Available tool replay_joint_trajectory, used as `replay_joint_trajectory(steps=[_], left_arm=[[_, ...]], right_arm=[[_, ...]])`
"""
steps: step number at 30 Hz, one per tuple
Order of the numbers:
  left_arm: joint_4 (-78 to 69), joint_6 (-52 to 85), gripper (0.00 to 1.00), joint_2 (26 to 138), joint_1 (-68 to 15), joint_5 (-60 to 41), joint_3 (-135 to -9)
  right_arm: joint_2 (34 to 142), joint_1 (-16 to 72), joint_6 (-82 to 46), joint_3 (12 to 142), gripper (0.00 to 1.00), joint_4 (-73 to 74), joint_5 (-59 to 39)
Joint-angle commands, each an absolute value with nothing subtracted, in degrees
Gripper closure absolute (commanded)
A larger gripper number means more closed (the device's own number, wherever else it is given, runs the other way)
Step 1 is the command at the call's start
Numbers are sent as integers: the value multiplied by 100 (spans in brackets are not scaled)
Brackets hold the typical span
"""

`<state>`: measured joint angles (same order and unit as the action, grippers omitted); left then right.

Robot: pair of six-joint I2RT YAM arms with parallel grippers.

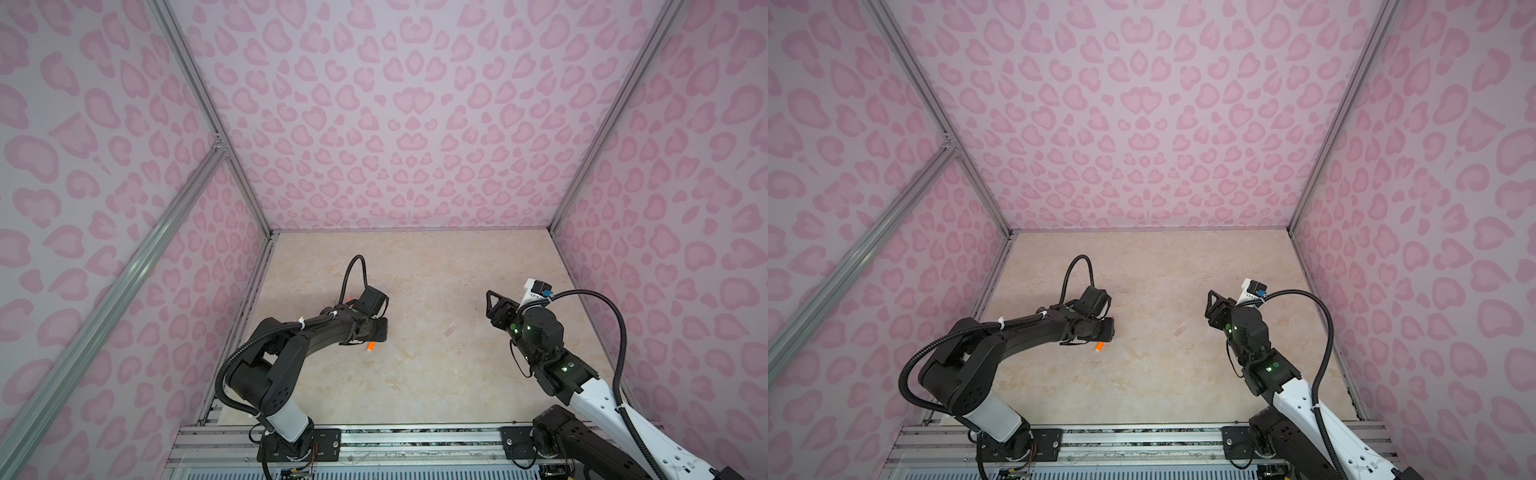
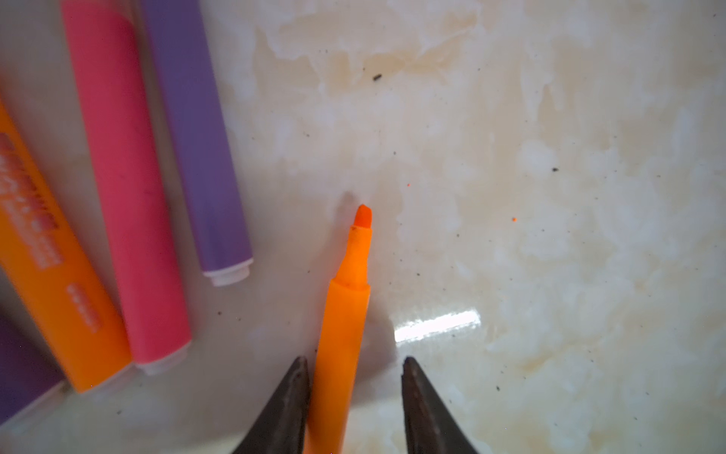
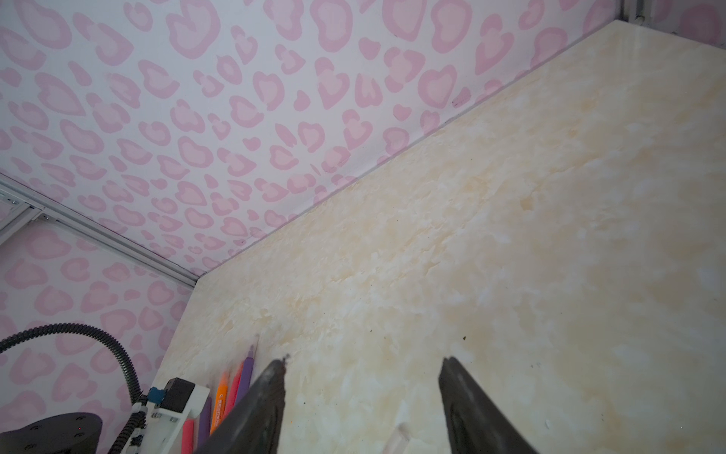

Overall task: Insert the pens into the pen caps
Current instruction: 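Open the left gripper and move it over the uncapped orange marker, then close the left gripper on the orange marker body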

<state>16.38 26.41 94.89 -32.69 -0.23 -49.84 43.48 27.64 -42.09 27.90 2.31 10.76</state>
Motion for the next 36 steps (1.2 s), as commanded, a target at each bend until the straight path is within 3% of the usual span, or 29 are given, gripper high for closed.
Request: replay_joint_trajectory(steps=[1, 8, 26, 36], left_arm=[[1612, 2584, 59, 9603, -3302, -238, -5087], [1655, 2488, 63, 9819, -3496, -373, -5264], [1852, 2429, 61, 9432, -3618, -287, -5064], [1924, 2417, 61, 9791, -3719, -184, -5164]], right_arm=[[4310, 2761, -4240, 2786, 36, 293, 1024], [4006, 2763, -4219, 2708, 35, 184, 1141], [3894, 2751, -4122, 2786, 34, -52, 1253], [3880, 2711, -4111, 2708, 34, 25, 1259]])
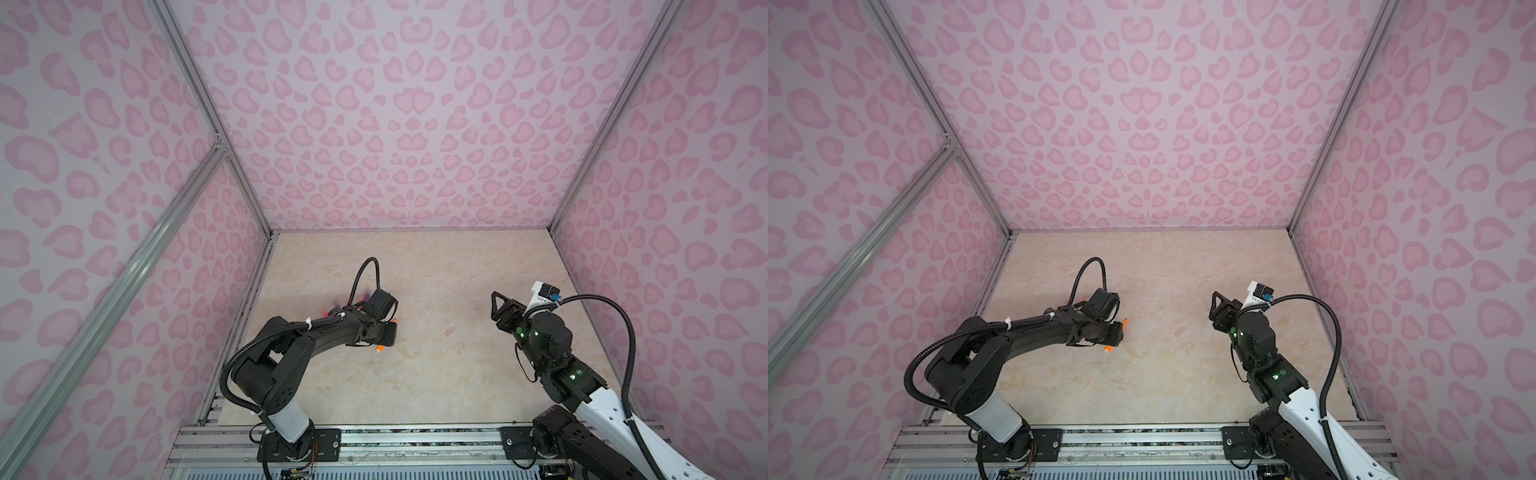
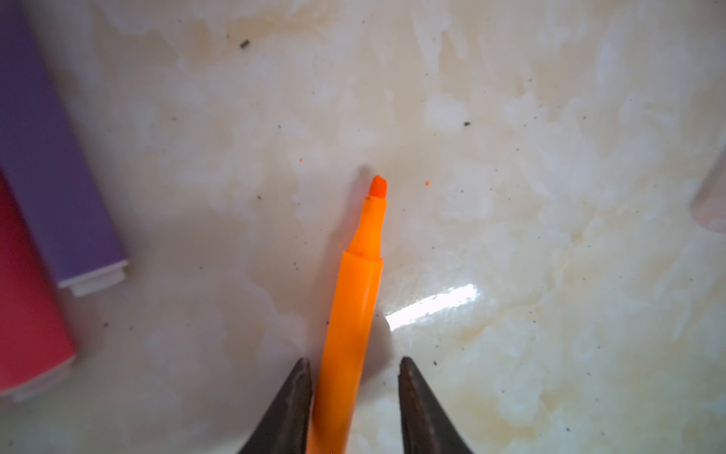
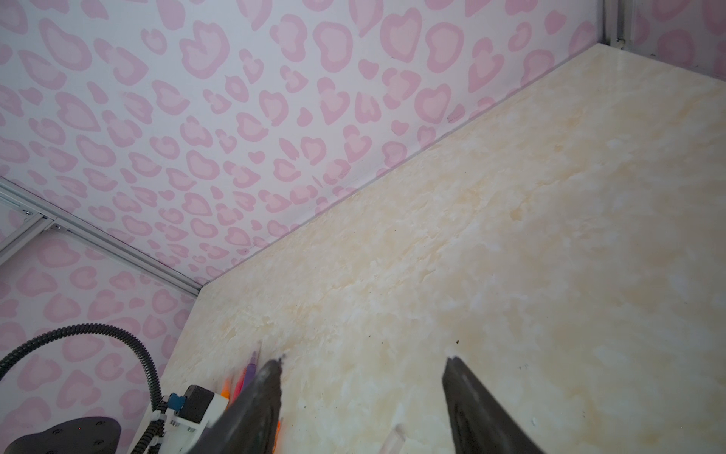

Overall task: Insert the pens into the pen caps
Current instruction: 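Close the left gripper on the orange marker body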

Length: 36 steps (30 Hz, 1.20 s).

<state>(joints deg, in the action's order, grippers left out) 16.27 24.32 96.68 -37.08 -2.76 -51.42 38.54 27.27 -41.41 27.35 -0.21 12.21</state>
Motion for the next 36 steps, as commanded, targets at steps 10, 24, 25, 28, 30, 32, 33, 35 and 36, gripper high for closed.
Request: replay_joint_trajectory(steps=[10, 24, 25, 28, 30, 32, 33, 35, 36], left_arm=[[2108, 2367, 67, 9695, -3824, 290, -5236], [2494, 2242, 68, 9760, -4078, 1008, -5487], [2496, 2241, 68, 9761, -4077, 1031, -5485], [2520, 2216, 71, 9807, -4076, 995, -5524], [2526, 2206, 73, 9830, -4084, 991, -5537], [2531, 2206, 75, 9832, -4085, 1010, -5534], [2533, 2206, 76, 9833, -4087, 1026, -5538], [2542, 2206, 78, 9830, -4087, 1028, -5546], [2540, 2198, 80, 9835, -4082, 1012, -5552]], right_arm=[[3750, 2684, -4188, 2677, 34, 32, 1182], [3653, 2654, -4219, 2652, 33, 6, 1161], [3643, 2660, -4219, 2642, 33, 15, 1160], [3625, 2641, -4219, 2538, 33, 97, 1194], [3630, 2615, -4214, 2572, 33, 42, 1178], [3606, 2607, -4202, 2619, 33, -29, 1154], [3582, 2609, -4201, 2616, 33, -31, 1160], [3510, 2604, -4201, 2577, 33, -35, 1178], [3469, 2598, -4201, 2560, 33, -50, 1193]])
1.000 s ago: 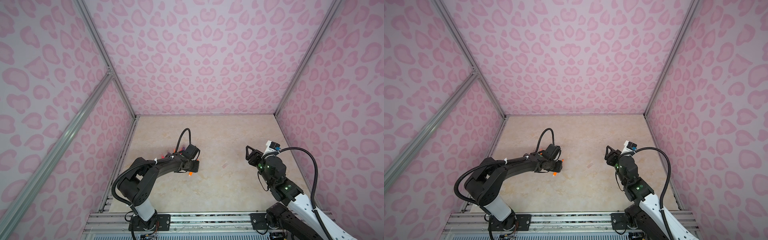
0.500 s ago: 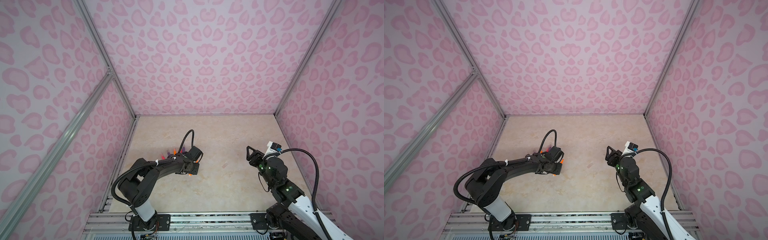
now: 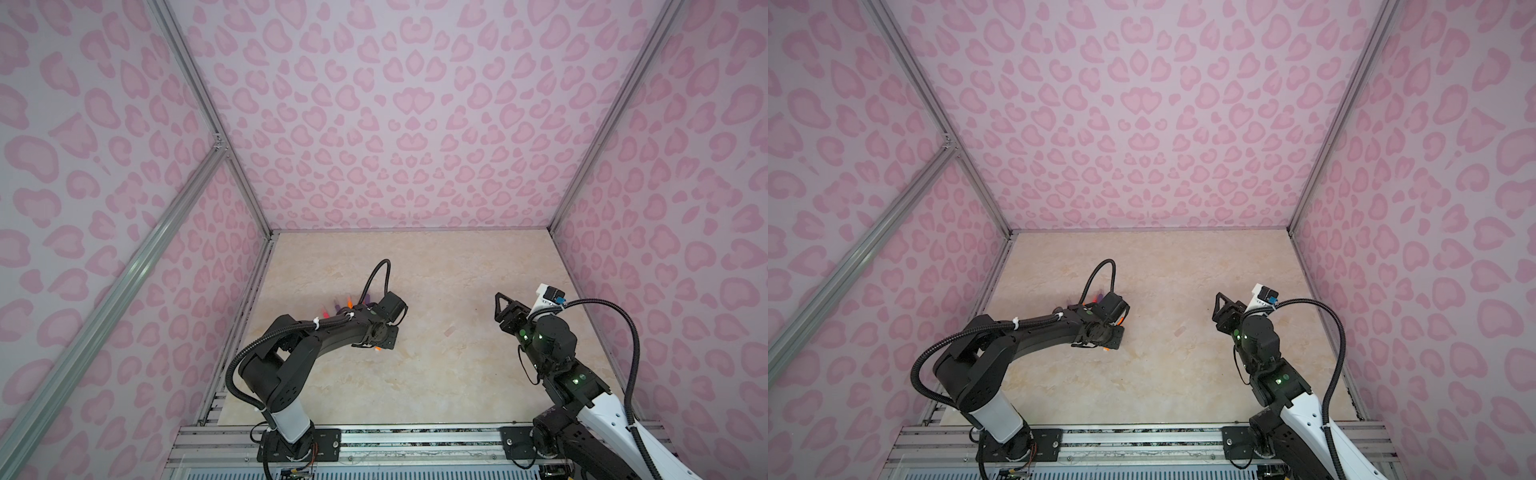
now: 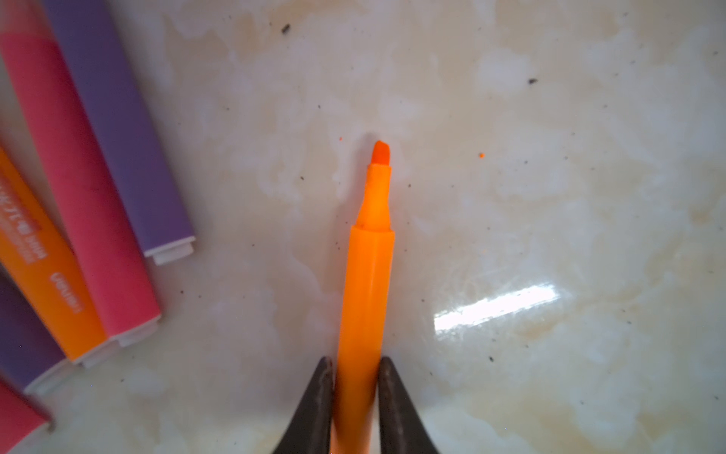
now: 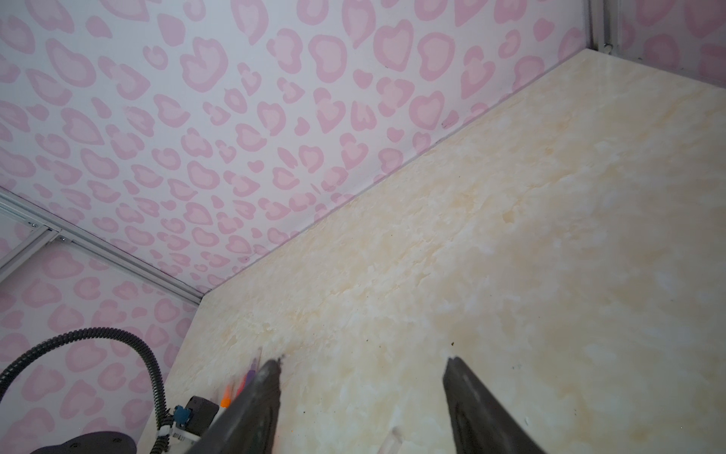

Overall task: Insert the pens into the pen caps
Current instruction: 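Close the left gripper on the orange marker body, then lift the orange marker upright with the left gripper while the right gripper approaches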

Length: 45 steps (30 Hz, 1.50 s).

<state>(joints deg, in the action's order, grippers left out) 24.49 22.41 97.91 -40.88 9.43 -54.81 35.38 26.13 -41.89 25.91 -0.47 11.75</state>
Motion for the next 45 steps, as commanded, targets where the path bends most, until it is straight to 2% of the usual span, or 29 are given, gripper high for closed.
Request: replay_joint_trajectory(steps=[1, 7, 16, 23, 27, 30, 35, 39, 45], left_arm=[[2539, 2195, 83, 9843, -4083, 994, -5554], [2510, 2204, 97, 9867, -4087, 940, -5581], [1906, 2731, 97, 8777, -4094, 711, -5531], [439, 3011, 97, 7888, -4095, 262, -5251], [-701, 2673, 97, 7653, -4095, -194, -4474], [-1049, 2566, 97, 7579, -4111, -587, -4256], [-1276, 2348, 97, 7454, -4316, -666, -4223], [-1254, 2204, 97, 7494, -4569, -585, -4273], [-1125, 2118, 97, 7641, -4744, -486, -4431]], right_arm=[[3439, 2601, -4201, 2558, 33, -69, 1212], [3265, 2577, -4229, 2505, 32, -114, 1310], [3651, 2594, -4404, 2541, 33, 301, 1217], [4239, 2759, -4799, 2416, 35, 1024, 688], [4764, 3385, -4808, 2567, 35, 1343, 995], [5394, 3979, -4798, 2819, 35, 1642, 1185], [6805, 4811, -4808, 3589, 35, 1951, 1048], [7583, 4988, -4938, 3899, 37, 2374, 892], [7915, 5032, -4819, 4208, 37, 2447, 911]])
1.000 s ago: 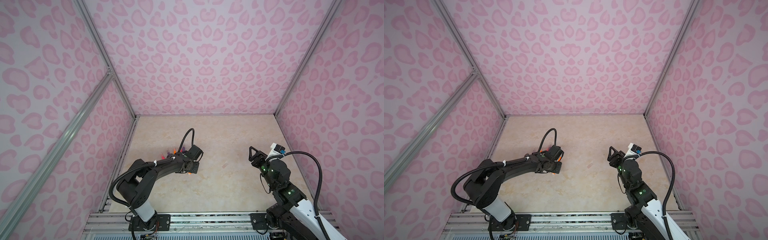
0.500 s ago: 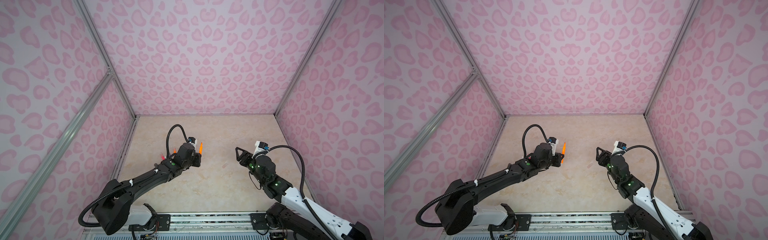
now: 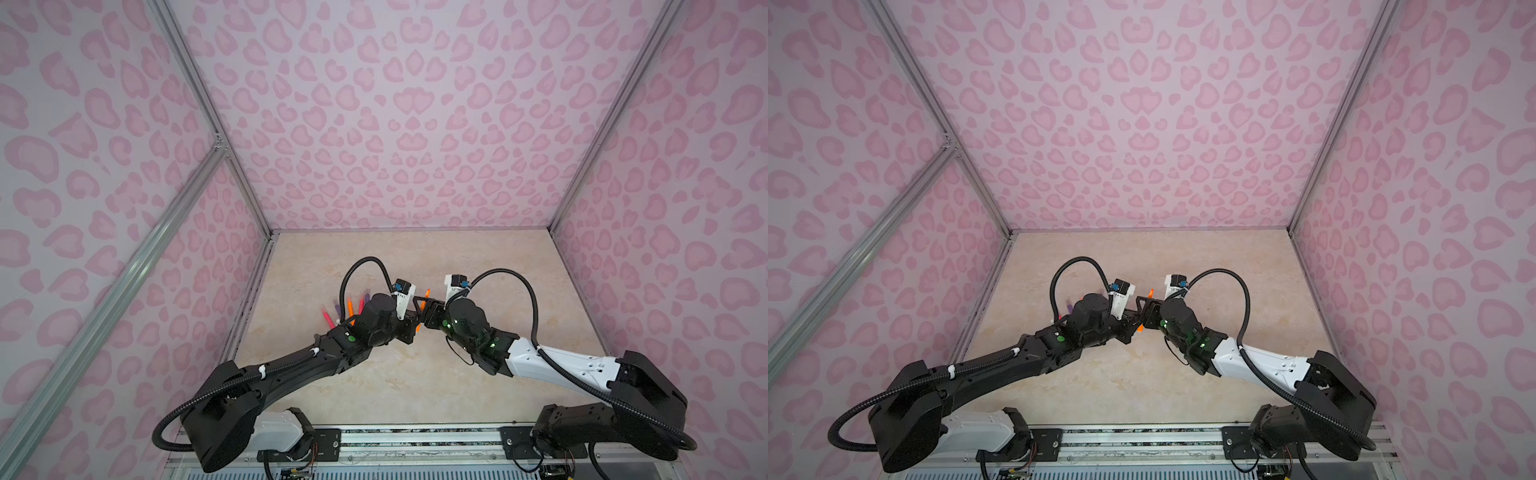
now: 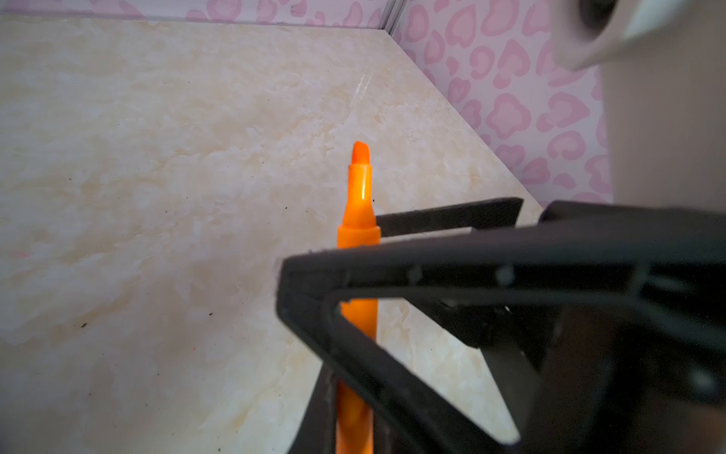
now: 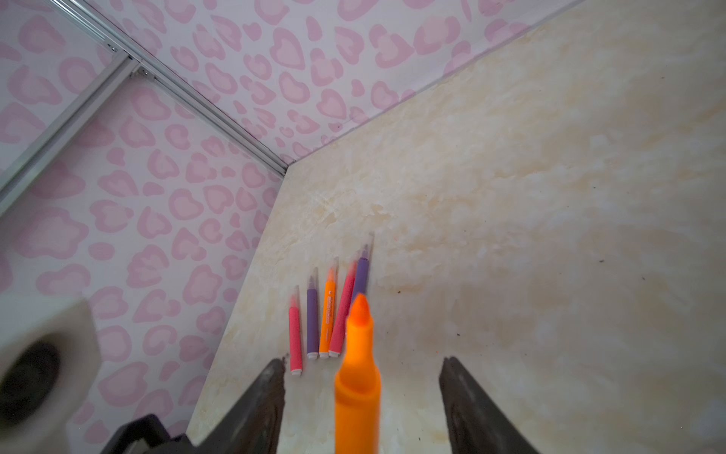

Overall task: Insert the pens into the pen caps
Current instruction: 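Lift the orange marker upright with the left gripper while the right gripper approaches, then hold the orange marker in left gripper while right gripper reaches the clear cap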

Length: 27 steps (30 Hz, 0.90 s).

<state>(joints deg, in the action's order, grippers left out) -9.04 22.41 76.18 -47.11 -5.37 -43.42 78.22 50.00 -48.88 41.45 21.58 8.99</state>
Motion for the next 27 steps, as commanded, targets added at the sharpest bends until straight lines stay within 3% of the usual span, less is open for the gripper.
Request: replay_joint_trajectory(steps=[1, 10, 20, 27], left_arm=[[-1125, 2110, 97, 7622, -4747, -471, -4411], [-1143, 2052, 97, 7532, -4779, -391, -4350], [-1232, 2039, 97, 7463, -4773, -277, -4263], [-1319, 2048, 81, 7409, -4773, -281, -4192]], right_arm=[[7947, 5029, -4839, 4181, 38, 2491, 951], [8134, 5031, -4975, 4089, 55, 2793, 1045], [8250, 5036, -5011, 4124, 86, 2964, 988], [8345, 5059, -5108, 4093, 97, 3103, 795]])
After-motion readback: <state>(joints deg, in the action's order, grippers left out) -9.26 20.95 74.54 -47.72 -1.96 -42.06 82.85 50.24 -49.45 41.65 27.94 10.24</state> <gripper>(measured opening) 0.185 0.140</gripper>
